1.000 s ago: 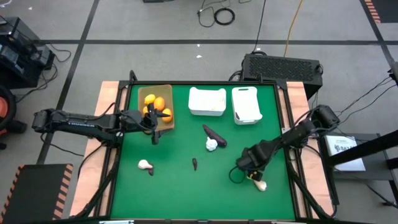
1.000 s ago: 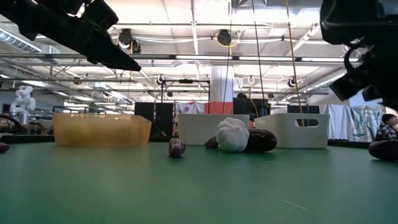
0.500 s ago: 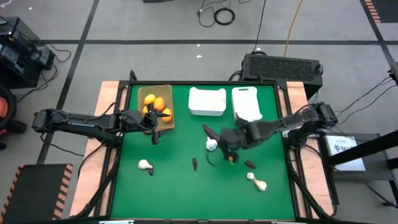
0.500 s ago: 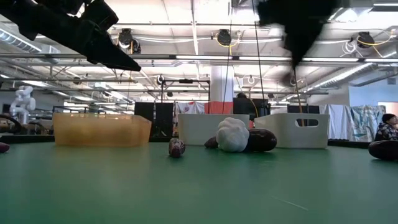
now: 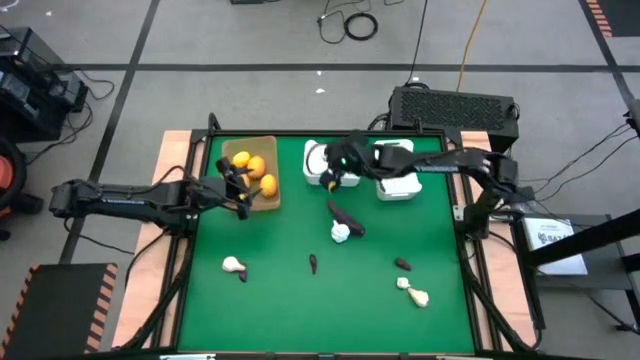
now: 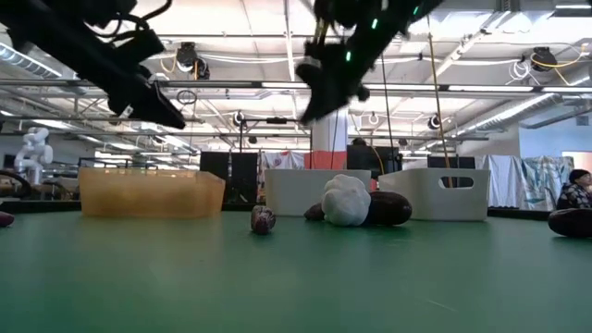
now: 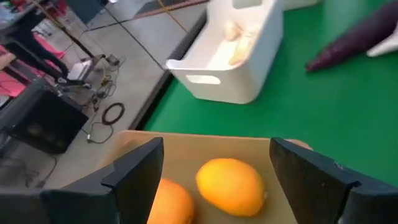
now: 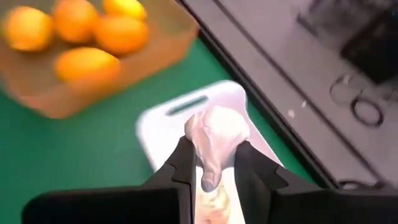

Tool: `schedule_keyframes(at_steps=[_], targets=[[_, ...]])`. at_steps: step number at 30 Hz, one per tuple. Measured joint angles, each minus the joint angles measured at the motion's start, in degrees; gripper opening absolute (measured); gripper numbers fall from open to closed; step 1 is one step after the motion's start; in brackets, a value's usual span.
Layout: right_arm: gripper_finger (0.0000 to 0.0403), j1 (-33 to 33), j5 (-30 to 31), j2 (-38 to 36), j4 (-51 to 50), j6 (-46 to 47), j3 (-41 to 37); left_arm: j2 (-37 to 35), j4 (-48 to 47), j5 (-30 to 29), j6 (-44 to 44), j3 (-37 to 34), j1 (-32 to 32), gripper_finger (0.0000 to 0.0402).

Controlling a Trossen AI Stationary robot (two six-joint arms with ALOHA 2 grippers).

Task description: Sort produce into baskets

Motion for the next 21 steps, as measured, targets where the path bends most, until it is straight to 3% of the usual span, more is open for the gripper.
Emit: schedule_keyframes(at_steps=[7, 21], targets=[[0.0079, -7.3, -9.5, 5.4, 1.7, 2.7, -0.1, -8.4, 0.0, 2.9, -1.5, 0.0, 2.3, 0.0301], [0.0214, -9.6, -10.0, 5.2, 0.7, 7.0, 0.0, -10.2, -0.5, 3.3, -3.0, 0.0, 2.8, 0.0301]])
